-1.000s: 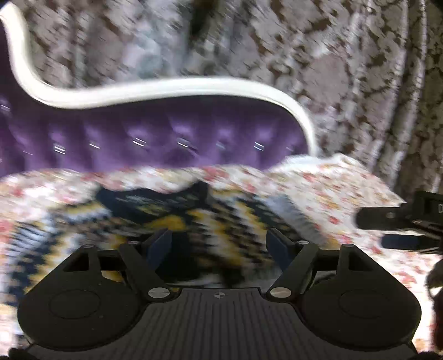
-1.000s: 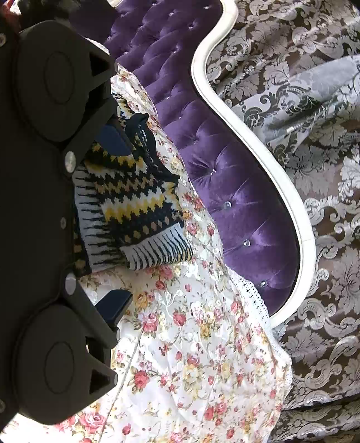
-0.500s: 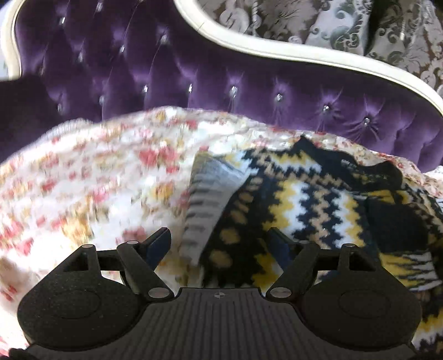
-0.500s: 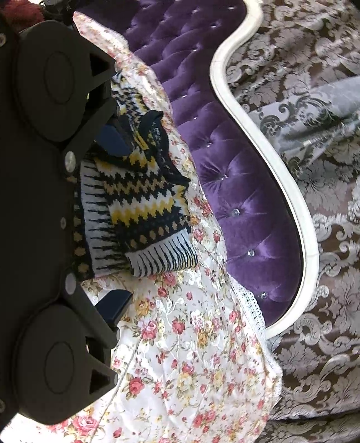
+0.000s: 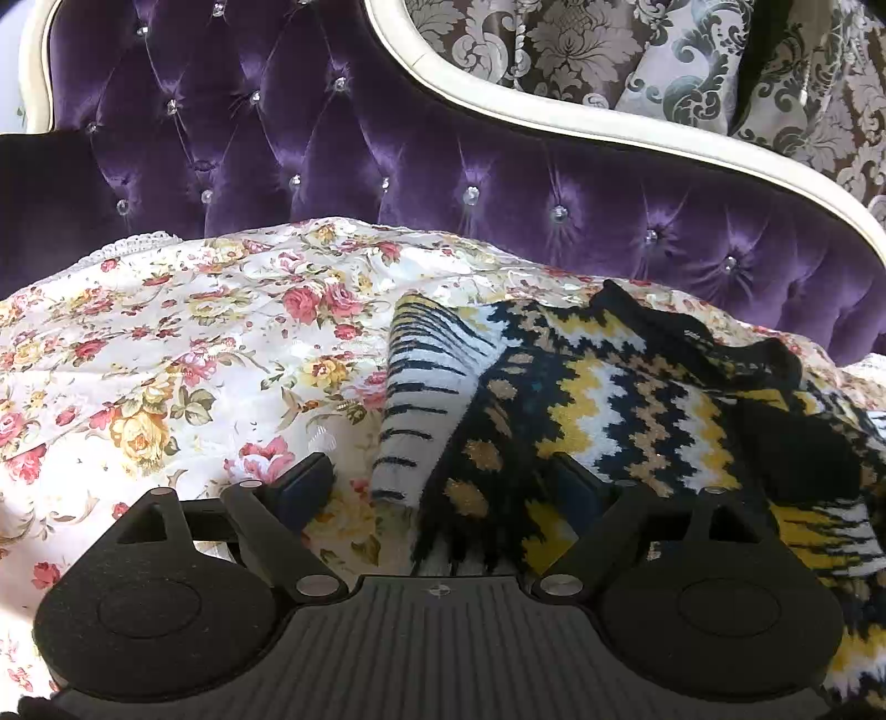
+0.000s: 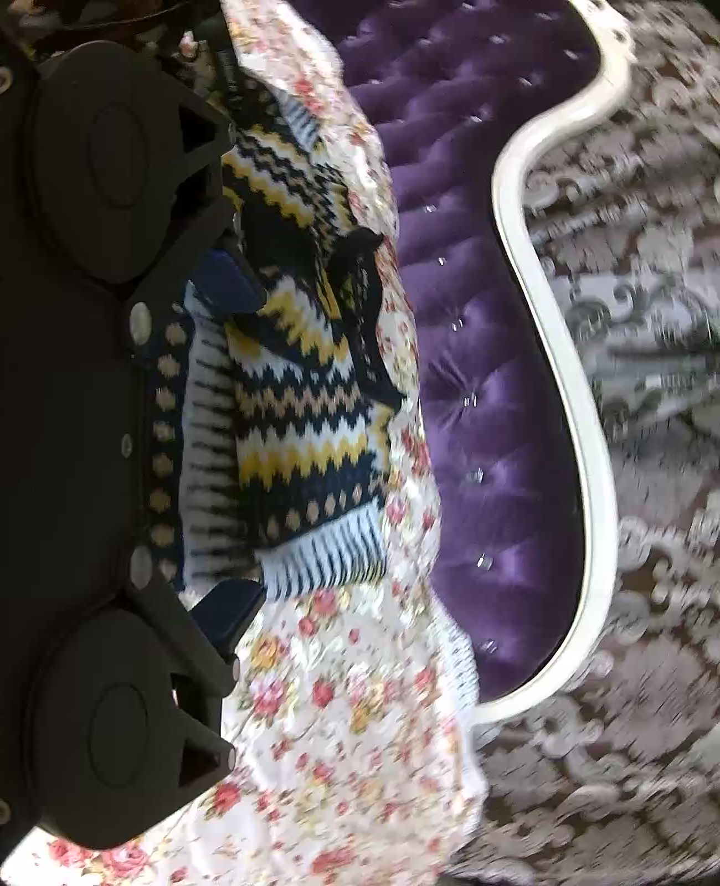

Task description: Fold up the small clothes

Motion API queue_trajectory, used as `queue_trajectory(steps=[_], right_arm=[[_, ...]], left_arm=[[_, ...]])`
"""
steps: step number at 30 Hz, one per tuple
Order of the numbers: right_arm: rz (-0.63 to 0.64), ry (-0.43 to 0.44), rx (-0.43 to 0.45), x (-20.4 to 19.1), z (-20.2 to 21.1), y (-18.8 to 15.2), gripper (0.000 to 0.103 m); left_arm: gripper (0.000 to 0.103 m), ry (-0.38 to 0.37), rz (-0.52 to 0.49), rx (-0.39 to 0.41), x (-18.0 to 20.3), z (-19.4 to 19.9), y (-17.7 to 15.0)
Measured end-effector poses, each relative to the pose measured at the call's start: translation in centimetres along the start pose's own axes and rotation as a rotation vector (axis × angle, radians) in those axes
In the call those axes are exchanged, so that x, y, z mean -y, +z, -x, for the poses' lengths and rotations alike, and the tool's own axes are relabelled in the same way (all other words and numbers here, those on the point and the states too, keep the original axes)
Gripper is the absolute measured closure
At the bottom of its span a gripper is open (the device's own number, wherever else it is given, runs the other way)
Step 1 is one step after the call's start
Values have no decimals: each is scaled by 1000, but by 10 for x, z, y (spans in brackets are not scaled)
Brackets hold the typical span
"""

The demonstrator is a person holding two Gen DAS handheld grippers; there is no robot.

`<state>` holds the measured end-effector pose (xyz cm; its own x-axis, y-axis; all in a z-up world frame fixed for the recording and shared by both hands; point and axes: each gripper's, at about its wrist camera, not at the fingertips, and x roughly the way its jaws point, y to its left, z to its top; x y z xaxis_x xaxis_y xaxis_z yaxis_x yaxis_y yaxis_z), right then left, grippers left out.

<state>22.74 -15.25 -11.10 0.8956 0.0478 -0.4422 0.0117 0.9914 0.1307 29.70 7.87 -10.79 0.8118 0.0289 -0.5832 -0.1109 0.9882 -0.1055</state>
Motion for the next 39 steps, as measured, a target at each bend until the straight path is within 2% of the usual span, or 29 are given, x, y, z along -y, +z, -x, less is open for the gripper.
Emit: queue_trajectory(steps=[2,6,8,13,16,21,25,28,32,36,39], right_arm=[[52,4,9,-11,-4,-1,1],[151,-12,-26,-35,-21,0,1],[221,-49,-47,-47,-35,-1,2],[284,-78,-129,-58,-70,1,18],[227,-117,-109,-45,-74,9,21],[6,-111,-110,-4,-62,11,21],[-61,-148,-93,15,-48,6,23],[-144,-121,-74,35,-36,7,23],[-190,-69,-37,48,-28,10,23],[-251,-28,-57,59,-39,12,24],[-200,-31,-63,56,-47,8,29]], left_arm=[[17,-4,5,4,-1,0,-1],[17,4,-6,6,1,0,-2],[17,2,-4,6,0,0,-2],[17,1,-5,7,0,0,-1],[17,0,-4,6,0,-1,-1],[17,-3,-2,7,-1,-1,-1],[17,-2,0,8,-1,0,-1],[17,-3,3,9,0,0,-1],[17,-3,4,10,0,0,-1],[17,-3,5,10,0,0,-2],[17,-1,6,11,1,0,-2]])
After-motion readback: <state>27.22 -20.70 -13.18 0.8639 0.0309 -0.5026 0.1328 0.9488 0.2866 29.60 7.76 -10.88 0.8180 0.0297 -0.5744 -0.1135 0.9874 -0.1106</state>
